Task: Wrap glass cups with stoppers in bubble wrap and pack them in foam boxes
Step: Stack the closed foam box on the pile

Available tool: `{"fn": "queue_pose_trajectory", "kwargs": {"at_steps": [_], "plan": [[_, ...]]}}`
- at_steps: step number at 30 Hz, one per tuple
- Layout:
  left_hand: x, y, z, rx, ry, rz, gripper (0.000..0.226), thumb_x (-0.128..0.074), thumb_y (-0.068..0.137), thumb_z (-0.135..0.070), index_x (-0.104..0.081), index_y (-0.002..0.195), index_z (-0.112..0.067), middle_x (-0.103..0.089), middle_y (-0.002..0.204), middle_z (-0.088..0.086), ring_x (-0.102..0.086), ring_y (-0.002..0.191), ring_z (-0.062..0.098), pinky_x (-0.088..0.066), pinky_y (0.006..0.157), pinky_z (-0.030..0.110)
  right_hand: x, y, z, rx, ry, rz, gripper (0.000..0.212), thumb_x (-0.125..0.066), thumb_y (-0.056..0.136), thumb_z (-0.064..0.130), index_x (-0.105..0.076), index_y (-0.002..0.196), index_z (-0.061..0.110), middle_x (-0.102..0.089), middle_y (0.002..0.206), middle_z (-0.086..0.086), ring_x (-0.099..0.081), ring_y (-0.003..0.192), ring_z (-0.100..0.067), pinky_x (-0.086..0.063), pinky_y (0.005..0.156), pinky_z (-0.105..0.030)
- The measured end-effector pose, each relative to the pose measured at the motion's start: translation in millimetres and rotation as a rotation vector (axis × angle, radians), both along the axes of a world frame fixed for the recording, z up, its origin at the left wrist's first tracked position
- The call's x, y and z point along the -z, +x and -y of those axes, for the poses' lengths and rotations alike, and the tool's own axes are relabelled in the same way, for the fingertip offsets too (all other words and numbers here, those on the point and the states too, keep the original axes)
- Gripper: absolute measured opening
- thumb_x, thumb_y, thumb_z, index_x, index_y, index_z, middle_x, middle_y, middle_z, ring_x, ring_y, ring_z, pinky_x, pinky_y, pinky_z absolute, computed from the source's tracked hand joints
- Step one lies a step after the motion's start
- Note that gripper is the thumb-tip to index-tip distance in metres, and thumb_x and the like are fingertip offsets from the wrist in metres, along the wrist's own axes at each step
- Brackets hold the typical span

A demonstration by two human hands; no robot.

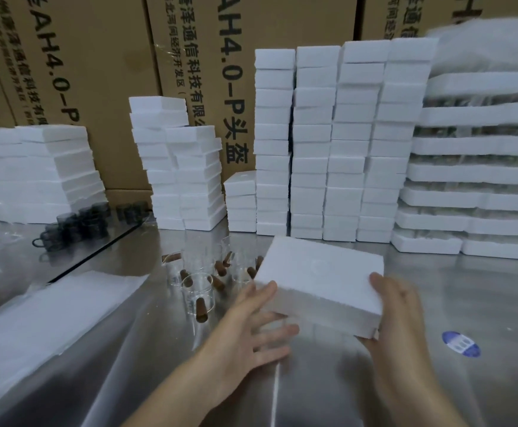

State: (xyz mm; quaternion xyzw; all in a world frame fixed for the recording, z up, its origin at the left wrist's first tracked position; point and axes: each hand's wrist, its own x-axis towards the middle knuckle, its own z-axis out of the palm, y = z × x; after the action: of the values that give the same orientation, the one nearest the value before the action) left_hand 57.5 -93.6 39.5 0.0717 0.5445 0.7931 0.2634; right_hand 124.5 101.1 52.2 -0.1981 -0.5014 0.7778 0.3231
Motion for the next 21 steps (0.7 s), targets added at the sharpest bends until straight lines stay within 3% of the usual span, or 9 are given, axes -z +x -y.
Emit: {"fn": "queue_pose_trajectory", "kwargs": {"at_steps": [3,6,8,11,13,15,17,19,21], "plan": [[3,8,-12,-0.065,0.028,-0.067,0.108,-0.101,0.052,-0.063,-0.057,0.148,-0.038,-0.074,0.135,0.005,-0.076,0.118,0.030,-0.057,0.102,0.052,1,0,13,-0.046,-0.010,-0.014,0.043,-0.075,0.077,0.051,-0.058,0.117,0.051,-0.073,0.107,0.010,-0.072,0.080,-0.002,-0.050,0.072,-0.037],[0,11,-18,-0.142,0.130,-0.048,0.088,-0.091,0.072,-0.057,-0.058,0.149,-0.032,-0.075,0.137,0.004,-0.073,0.124,0.025,-0.053,0.107,0.048,-3,4,32,-0.058,0.039,-0.065,0.063,-0.078,0.062,0.049,-0.051,0.117,0.066,-0.061,0.122,0.006,-0.071,0.085,0.003,-0.053,0.078,-0.039],[-6,12,-18,-0.160,0.217,0.003,0.072,-0.085,0.089,-0.048,-0.060,0.151,-0.022,-0.072,0.140,0.008,-0.071,0.128,0.027,-0.048,0.113,0.048,-2,4,38,-0.037,0.062,-0.097,0.071,-0.084,0.067,0.034,-0.048,0.120,0.064,-0.057,0.120,0.004,-0.072,0.080,0.002,-0.056,0.084,-0.045],[-7,19,-22,-0.068,0.292,0.069,0.062,-0.092,0.085,-0.037,-0.071,0.140,-0.017,-0.073,0.137,0.014,-0.073,0.124,0.032,-0.051,0.108,0.049,-2,4,46,0.024,0.092,-0.085,0.083,-0.084,0.082,-0.006,-0.046,0.133,0.048,-0.058,0.122,-0.010,-0.071,0.097,-0.027,-0.057,0.093,-0.056],[-1,29,-27,-0.049,0.290,0.010,0.077,-0.103,0.068,-0.035,-0.074,0.136,-0.012,-0.078,0.128,0.009,-0.077,0.116,0.026,-0.059,0.098,0.040,-1,2,58,0.086,0.127,-0.106,0.086,-0.082,0.077,-0.018,-0.048,0.138,0.032,-0.058,0.126,-0.019,-0.067,0.103,-0.041,-0.063,0.077,-0.040],[5,36,-27,-0.018,0.283,-0.095,0.092,-0.108,0.061,-0.027,-0.068,0.140,-0.005,-0.080,0.124,0.010,-0.079,0.111,0.024,-0.062,0.087,0.031,-2,1,68,0.117,0.112,-0.169,0.085,-0.085,0.065,-0.002,-0.050,0.140,0.020,-0.058,0.124,-0.022,-0.066,0.101,-0.042,-0.058,0.059,-0.016],[-7,29,-17,-0.047,0.190,-0.151,0.088,-0.109,0.055,-0.015,-0.073,0.135,-0.008,-0.074,0.132,0.020,-0.075,0.119,0.037,-0.064,0.088,0.037,-1,-1,72,0.086,0.124,-0.207,0.092,-0.076,0.054,0.004,-0.050,0.141,0.016,-0.061,0.116,-0.025,-0.069,0.094,-0.041,-0.056,0.059,-0.012],[-33,15,-7,-0.113,0.165,-0.155,0.096,-0.111,0.047,-0.024,-0.072,0.134,-0.012,-0.075,0.132,0.019,-0.073,0.121,0.040,-0.063,0.092,0.044,5,-4,66,0.054,0.195,-0.201,0.090,-0.083,0.061,-0.011,-0.049,0.140,0.014,-0.062,0.105,-0.026,-0.072,0.087,-0.028,-0.057,0.067,-0.011],[-78,-10,9,-0.193,0.061,-0.305,0.091,-0.105,0.055,-0.040,-0.070,0.138,-0.026,-0.077,0.131,0.005,-0.074,0.121,0.032,-0.056,0.103,0.046,13,-12,55,0.051,0.327,-0.121,0.083,-0.075,0.072,-0.029,-0.048,0.138,0.014,-0.061,0.102,-0.023,-0.072,0.080,-0.013,-0.056,0.071,-0.012]]}}
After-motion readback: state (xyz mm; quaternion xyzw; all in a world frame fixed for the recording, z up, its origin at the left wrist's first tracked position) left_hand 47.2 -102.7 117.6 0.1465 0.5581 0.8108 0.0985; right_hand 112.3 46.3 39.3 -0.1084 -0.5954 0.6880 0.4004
